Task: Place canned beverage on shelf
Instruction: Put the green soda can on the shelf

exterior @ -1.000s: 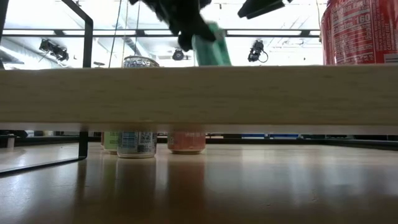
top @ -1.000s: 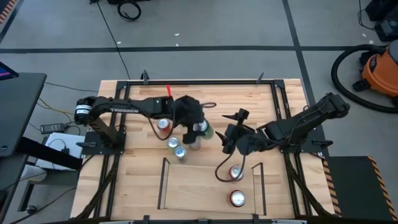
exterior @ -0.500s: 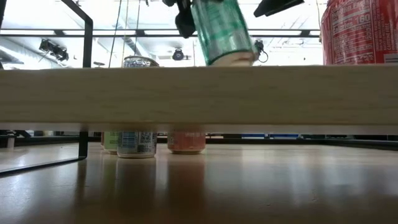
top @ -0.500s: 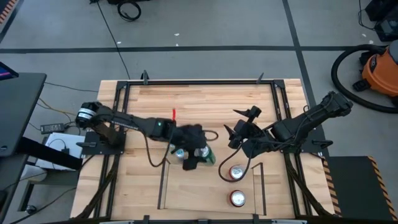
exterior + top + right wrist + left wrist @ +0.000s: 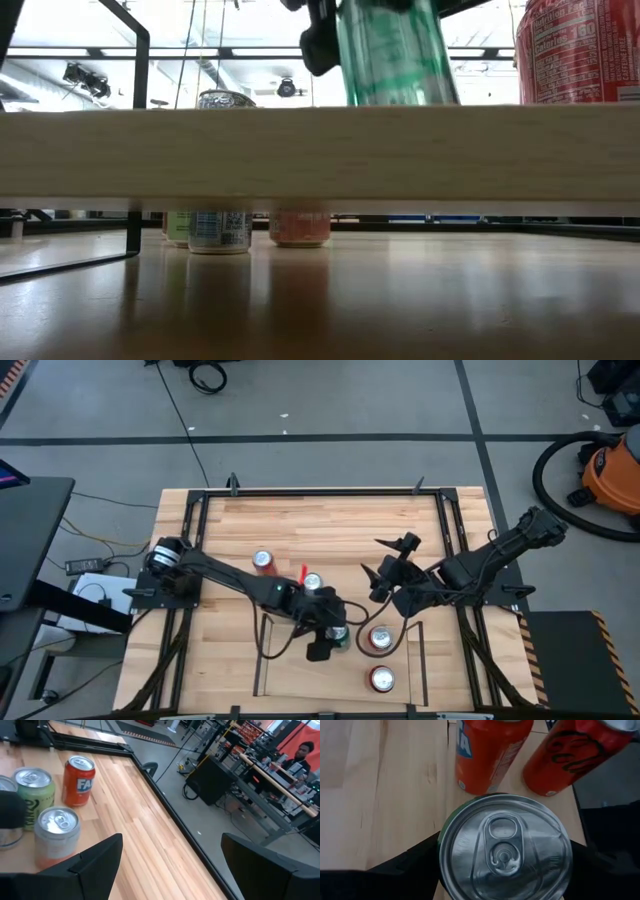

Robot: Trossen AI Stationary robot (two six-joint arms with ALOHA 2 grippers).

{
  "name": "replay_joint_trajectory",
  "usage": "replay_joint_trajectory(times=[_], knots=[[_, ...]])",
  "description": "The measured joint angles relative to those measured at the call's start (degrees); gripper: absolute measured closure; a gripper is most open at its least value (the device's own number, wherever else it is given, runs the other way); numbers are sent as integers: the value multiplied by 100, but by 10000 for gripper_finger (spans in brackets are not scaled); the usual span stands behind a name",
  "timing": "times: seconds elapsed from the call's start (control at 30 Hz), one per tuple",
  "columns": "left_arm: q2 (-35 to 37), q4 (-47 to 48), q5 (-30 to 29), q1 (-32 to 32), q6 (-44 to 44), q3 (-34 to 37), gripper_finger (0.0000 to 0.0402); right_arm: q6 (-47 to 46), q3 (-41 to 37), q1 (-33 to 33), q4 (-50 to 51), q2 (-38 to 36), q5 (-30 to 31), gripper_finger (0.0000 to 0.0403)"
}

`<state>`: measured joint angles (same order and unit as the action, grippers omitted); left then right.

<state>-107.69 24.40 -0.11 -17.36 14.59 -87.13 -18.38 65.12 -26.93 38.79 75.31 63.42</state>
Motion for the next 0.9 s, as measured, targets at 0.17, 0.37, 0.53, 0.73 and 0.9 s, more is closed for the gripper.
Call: replay_joint_trajectory(times=[0.17, 0.37, 0.53, 0.73, 0.9], knots=[[-168, -82, 2, -1, -68, -11, 85, 36, 0, -38, 10, 0, 2, 54], [-182, -75, 0, -30, -468, -18, 84, 34, 0, -38, -13, 0, 0, 54], [-185, -74, -33, -90, -673, -18, 68, 32, 0, -38, -11, 0, -1, 54], [-189, -233, -305, -131, -798, -7, 43, 34, 0, -39, -11, 0, -12, 54], [-189, -394, -325, -178, -787, -7, 41, 11, 0, -40, -11, 0, -52, 54]])
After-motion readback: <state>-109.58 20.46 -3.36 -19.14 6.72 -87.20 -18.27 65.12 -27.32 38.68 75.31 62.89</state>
